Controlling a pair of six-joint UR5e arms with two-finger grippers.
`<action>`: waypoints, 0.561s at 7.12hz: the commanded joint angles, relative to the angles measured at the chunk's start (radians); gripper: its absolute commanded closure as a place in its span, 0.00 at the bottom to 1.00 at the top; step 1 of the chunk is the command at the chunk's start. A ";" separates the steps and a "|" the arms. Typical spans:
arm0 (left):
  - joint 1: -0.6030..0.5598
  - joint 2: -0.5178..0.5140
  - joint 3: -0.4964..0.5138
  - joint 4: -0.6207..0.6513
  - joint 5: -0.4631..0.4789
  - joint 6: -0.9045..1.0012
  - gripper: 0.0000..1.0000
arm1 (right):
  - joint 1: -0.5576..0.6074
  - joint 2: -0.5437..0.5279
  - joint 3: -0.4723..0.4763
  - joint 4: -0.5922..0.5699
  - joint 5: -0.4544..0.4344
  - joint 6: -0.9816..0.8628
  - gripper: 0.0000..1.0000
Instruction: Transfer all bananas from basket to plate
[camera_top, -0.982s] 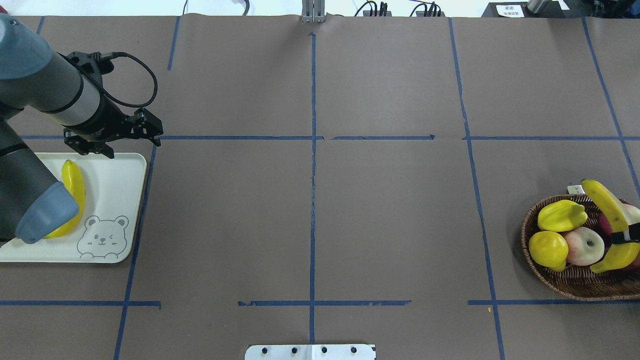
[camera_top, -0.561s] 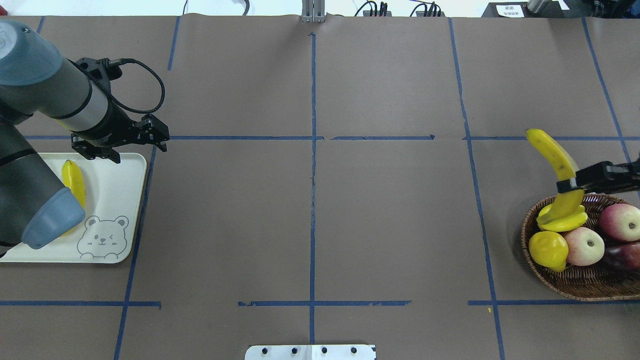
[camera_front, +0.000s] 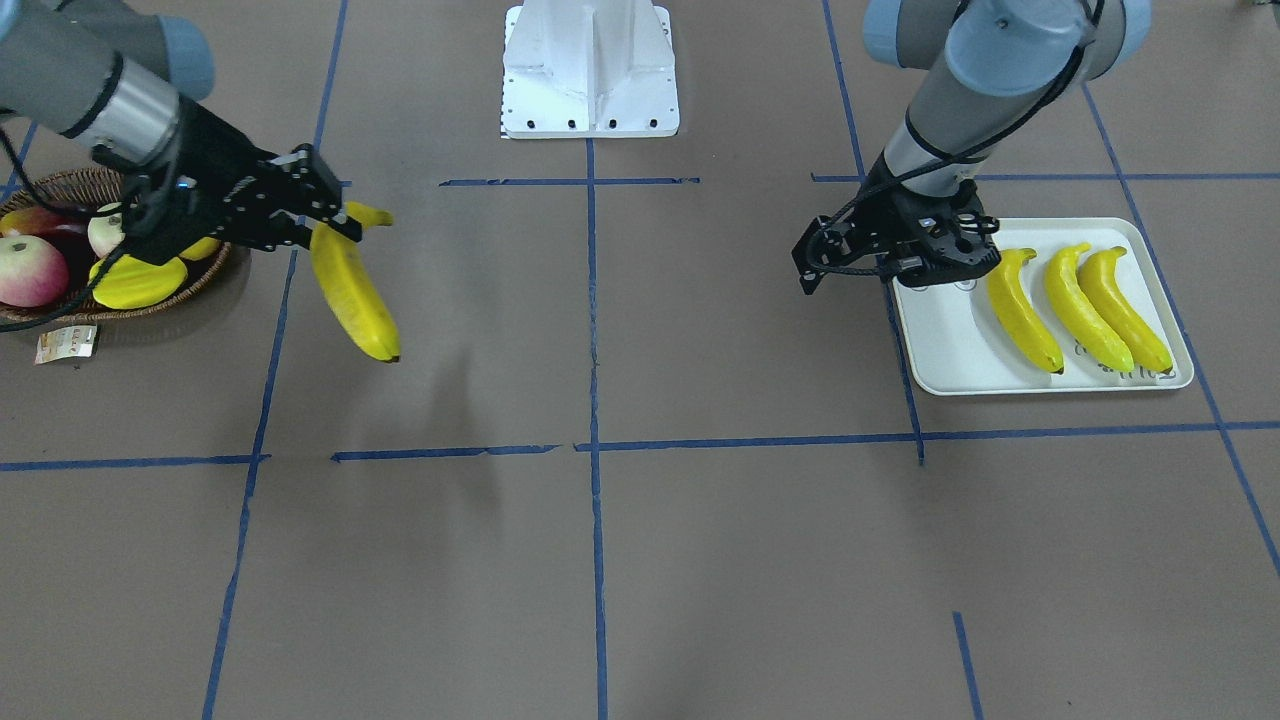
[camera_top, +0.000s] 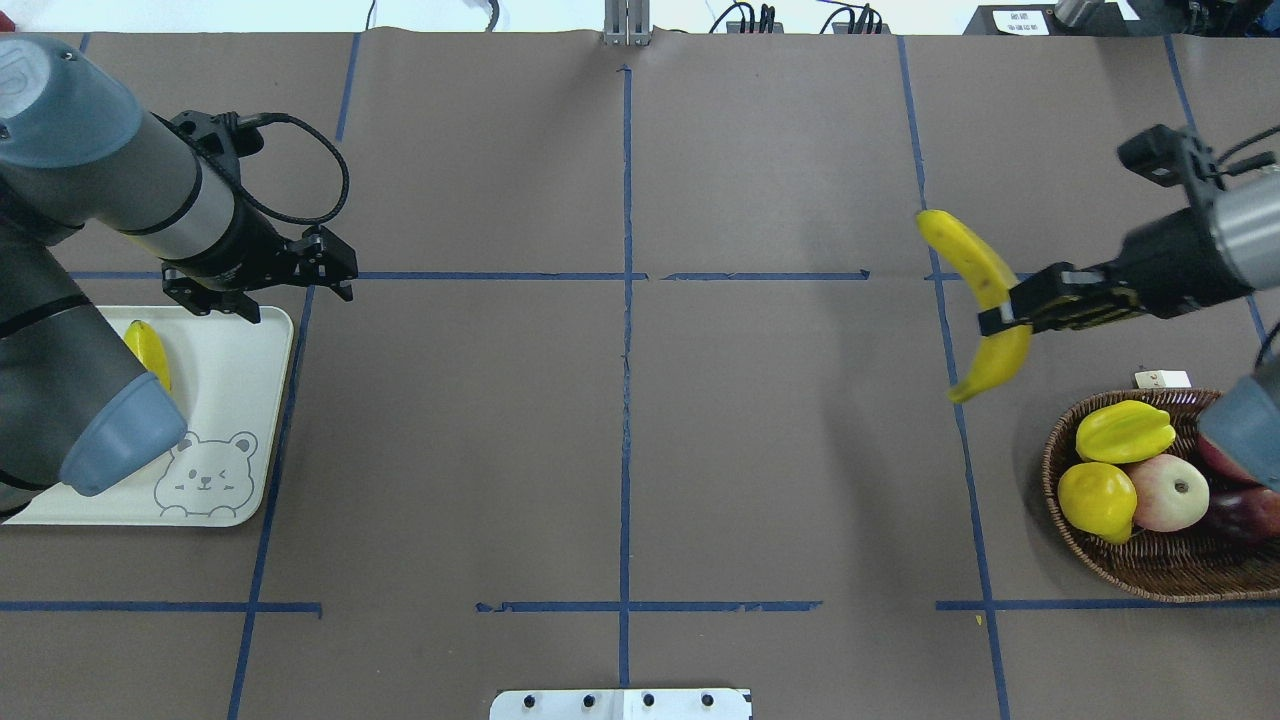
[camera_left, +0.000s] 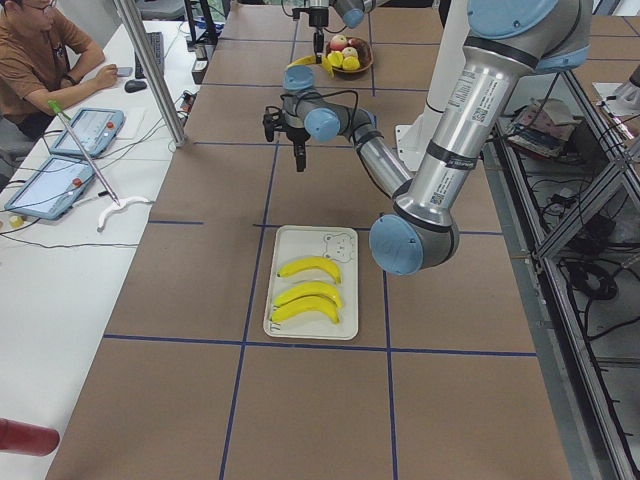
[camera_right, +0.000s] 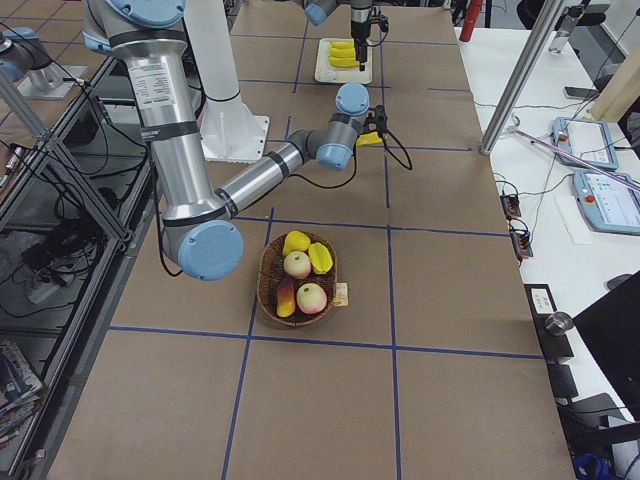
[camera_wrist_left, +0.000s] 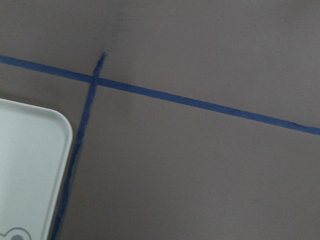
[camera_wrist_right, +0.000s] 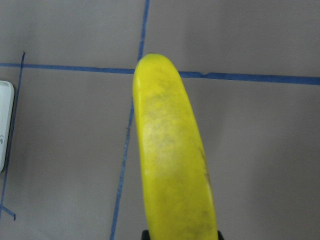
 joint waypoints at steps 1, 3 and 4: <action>0.007 -0.032 0.076 -0.245 -0.003 -0.082 0.00 | -0.166 0.179 -0.038 -0.110 -0.198 0.076 0.98; 0.009 -0.055 0.187 -0.535 -0.004 -0.249 0.01 | -0.264 0.221 -0.042 -0.111 -0.320 0.130 0.98; 0.036 -0.070 0.220 -0.626 -0.003 -0.324 0.01 | -0.287 0.238 -0.040 -0.113 -0.354 0.132 0.98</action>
